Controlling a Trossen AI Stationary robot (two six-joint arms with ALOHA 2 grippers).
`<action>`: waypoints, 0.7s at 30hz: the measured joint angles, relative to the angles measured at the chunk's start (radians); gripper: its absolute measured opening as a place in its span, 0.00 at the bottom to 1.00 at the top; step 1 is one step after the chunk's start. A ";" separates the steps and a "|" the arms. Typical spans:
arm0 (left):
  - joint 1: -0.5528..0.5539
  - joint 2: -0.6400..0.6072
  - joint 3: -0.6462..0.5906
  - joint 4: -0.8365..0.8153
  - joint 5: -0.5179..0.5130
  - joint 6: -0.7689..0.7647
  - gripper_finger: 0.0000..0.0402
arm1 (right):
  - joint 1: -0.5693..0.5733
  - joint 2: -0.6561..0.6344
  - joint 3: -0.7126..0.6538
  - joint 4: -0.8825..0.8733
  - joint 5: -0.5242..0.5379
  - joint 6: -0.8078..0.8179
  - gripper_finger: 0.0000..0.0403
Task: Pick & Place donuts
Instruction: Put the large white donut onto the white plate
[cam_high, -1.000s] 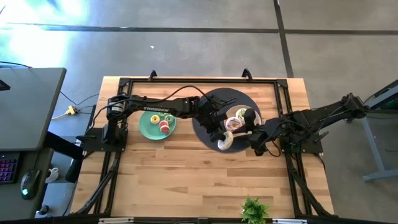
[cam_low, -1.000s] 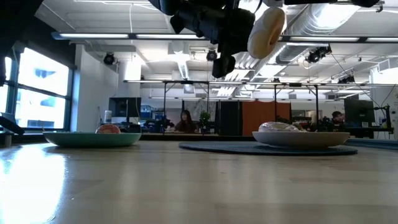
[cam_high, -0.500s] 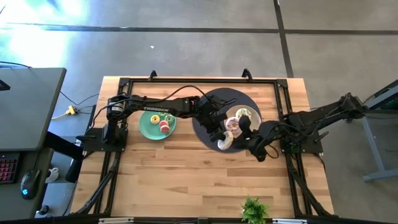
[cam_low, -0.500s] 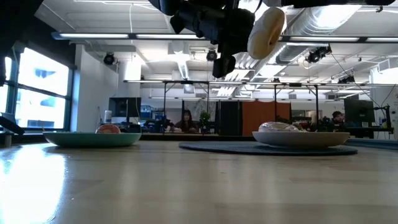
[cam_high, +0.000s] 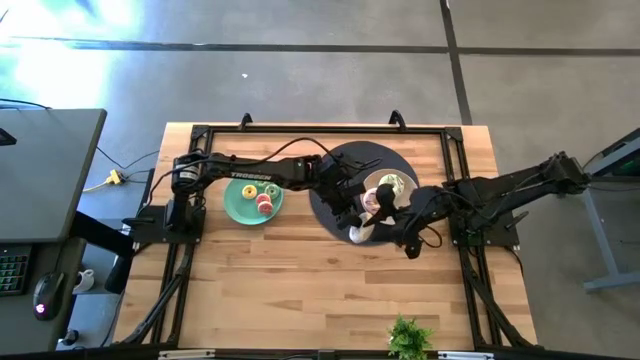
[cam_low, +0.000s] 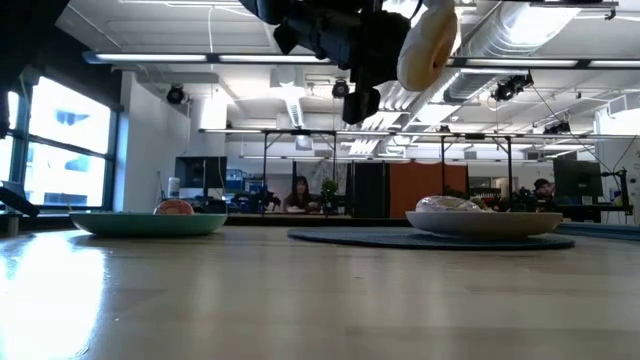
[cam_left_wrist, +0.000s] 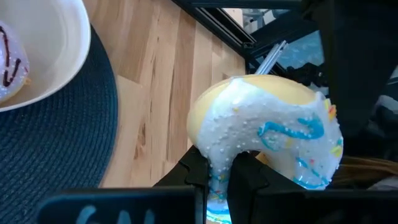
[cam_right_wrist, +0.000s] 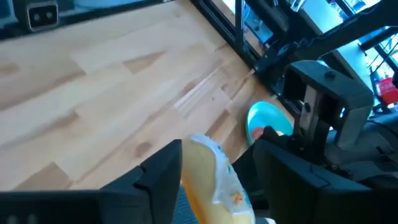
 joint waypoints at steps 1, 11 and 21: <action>0.000 0.000 0.000 0.000 0.000 0.000 0.06 | 0.000 0.000 0.000 -0.002 0.008 -0.010 0.50; 0.000 0.000 0.000 0.023 -0.001 0.000 0.06 | 0.000 0.038 0.000 -0.055 0.058 -0.052 0.51; 0.001 0.000 -0.001 0.041 -0.008 0.000 0.09 | 0.000 0.063 0.001 -0.084 0.062 -0.122 0.35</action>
